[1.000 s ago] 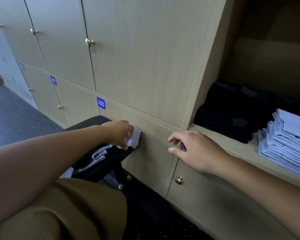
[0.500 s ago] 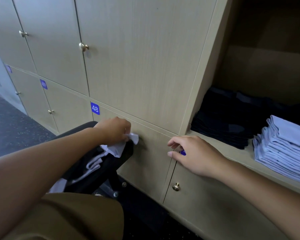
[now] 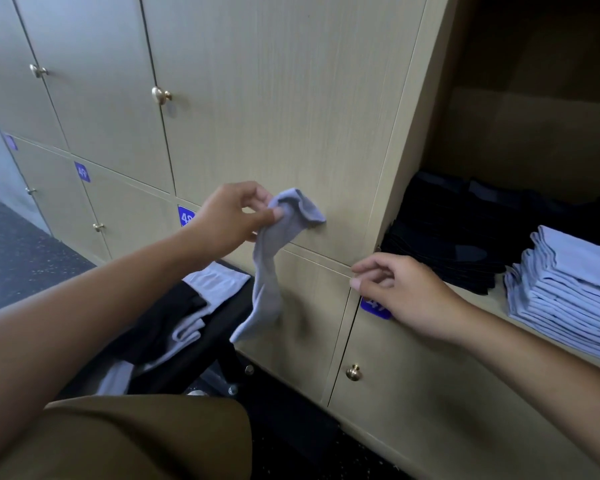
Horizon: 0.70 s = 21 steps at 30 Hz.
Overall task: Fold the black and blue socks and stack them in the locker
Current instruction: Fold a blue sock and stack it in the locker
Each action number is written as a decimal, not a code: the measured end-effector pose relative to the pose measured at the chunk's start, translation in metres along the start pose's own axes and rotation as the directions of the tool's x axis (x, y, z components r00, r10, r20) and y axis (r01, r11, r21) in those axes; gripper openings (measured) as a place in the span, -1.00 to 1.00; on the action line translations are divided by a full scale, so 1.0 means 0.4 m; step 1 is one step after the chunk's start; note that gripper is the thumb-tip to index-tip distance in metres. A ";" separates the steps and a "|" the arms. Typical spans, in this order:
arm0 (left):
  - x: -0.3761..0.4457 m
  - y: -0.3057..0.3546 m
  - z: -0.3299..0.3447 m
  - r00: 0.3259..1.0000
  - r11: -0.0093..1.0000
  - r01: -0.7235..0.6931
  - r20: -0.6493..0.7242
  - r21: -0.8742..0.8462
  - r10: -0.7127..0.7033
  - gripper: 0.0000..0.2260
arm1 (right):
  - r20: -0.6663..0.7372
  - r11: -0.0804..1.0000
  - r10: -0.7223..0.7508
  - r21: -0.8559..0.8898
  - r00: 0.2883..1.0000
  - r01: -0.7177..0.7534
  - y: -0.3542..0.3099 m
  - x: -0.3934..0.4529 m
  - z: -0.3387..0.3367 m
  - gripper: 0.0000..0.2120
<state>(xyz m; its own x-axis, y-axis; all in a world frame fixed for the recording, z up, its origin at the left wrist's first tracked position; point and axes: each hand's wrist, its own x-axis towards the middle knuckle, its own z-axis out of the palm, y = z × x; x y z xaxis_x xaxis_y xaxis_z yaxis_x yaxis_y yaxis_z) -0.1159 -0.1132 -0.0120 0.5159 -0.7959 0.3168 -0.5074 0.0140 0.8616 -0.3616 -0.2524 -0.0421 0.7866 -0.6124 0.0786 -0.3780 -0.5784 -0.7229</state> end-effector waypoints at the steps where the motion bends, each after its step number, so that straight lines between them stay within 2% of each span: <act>1: -0.007 0.015 0.006 1.000 0.998 0.002 0.019 -0.064 -0.001 -0.81 | 0.014 0.998 0.018 0.058 1.000 -0.019 0.003 0.002 0.002 -0.80; 5: -0.028 0.065 0.027 0.992 0.958 0.053 0.126 -0.282 -0.017 -0.85 | 0.050 0.952 0.088 0.291 0.995 -0.098 -0.003 0.002 0.007 -0.68; 9: -0.041 0.092 0.047 0.971 0.891 0.109 0.239 -0.441 0.000 -0.92 | 0.101 0.915 0.103 0.380 0.990 -0.134 -0.009 -0.005 0.009 -0.54; 12: -0.047 0.099 0.058 0.956 0.846 0.145 0.294 -0.513 0.014 -0.88 | 0.098 0.891 0.093 0.435 0.991 -0.127 -0.016 -0.008 0.012 -0.43; 17: -0.054 0.095 0.081 0.934 0.794 0.228 0.356 -0.564 -0.015 -0.53 | 0.135 0.818 0.074 0.558 0.988 -0.138 -0.023 -0.009 0.022 -0.59; 19: -0.056 0.094 0.088 0.924 0.755 0.260 0.381 -0.603 -0.014 -0.58 | 0.176 0.784 0.032 0.606 0.984 -0.134 -0.024 -0.012 0.026 -0.73; 21: -0.053 0.093 0.089 0.923 0.718 0.284 0.385 -0.636 -0.025 -0.71 | 0.188 0.763 0.009 0.633 0.982 -0.128 -0.025 -0.014 0.025 -0.75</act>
<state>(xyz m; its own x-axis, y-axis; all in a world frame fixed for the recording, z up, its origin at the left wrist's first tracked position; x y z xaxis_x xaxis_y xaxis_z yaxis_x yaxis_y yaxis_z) -0.1703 -0.1175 -0.0009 0.2231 -0.9676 0.1183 0.2212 0.1684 0.9606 -0.3572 -0.2378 -0.0421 0.8612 -0.5049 -0.0583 -0.0801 -0.0216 -0.9966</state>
